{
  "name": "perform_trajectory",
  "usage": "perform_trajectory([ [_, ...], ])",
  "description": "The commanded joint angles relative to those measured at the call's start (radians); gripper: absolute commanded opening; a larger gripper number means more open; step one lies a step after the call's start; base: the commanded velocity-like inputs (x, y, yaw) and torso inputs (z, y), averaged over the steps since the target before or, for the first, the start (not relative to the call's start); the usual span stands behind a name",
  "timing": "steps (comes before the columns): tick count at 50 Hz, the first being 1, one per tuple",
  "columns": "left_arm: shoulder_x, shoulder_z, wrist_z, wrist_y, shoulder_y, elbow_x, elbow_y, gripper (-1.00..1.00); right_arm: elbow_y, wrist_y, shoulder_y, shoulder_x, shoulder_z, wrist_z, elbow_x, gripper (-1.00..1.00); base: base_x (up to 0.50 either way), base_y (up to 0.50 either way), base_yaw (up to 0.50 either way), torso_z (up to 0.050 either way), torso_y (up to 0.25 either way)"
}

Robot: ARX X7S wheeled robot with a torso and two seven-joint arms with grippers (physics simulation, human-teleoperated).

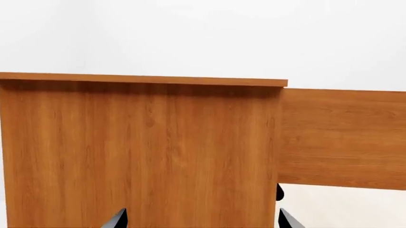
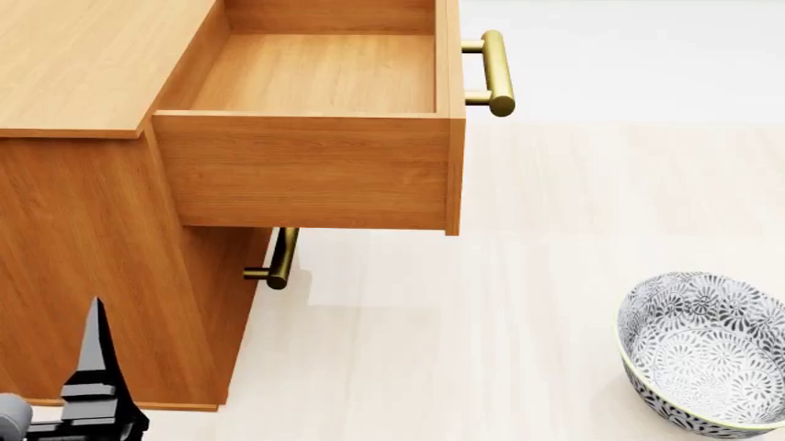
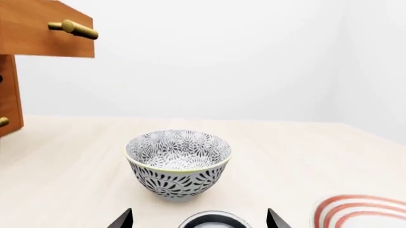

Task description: Put the ketchup in the top drawer of the cabinet.

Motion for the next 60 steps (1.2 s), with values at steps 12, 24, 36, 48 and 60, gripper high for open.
perform_trajectory([
  [12,-0.005,0.008,-0.008,0.005,-0.002,-0.004,-0.009,1.0,0.037,-0.016,0.015,-0.005,-0.011,-0.004,-0.011,1.0,0.0,0.0,0.0,0.0,0.0],
  [24,-0.008,0.011,-0.01,0.013,-0.003,-0.007,-0.021,1.0,0.077,-0.021,0.034,-0.008,-0.014,0.001,-0.013,1.0,0.0,0.0,0.0,0.0,0.0],
  [36,-0.012,0.015,-0.013,0.015,-0.004,-0.01,-0.026,1.0,0.112,-0.033,0.045,-0.01,-0.015,-0.001,-0.015,1.0,0.0,0.0,0.0,0.0,0.0],
  [48,-0.015,0.016,-0.015,0.027,-0.001,-0.012,-0.036,1.0,0.147,-0.04,0.07,-0.008,-0.022,-0.004,-0.018,1.0,0.0,0.0,0.0,0.0,0.0],
  [60,-0.018,0.02,-0.019,0.026,-0.005,-0.016,-0.039,1.0,0.188,-0.051,0.09,-0.008,-0.025,-0.019,-0.001,1.0,0.0,0.0,0.0,0.0,0.0],
])
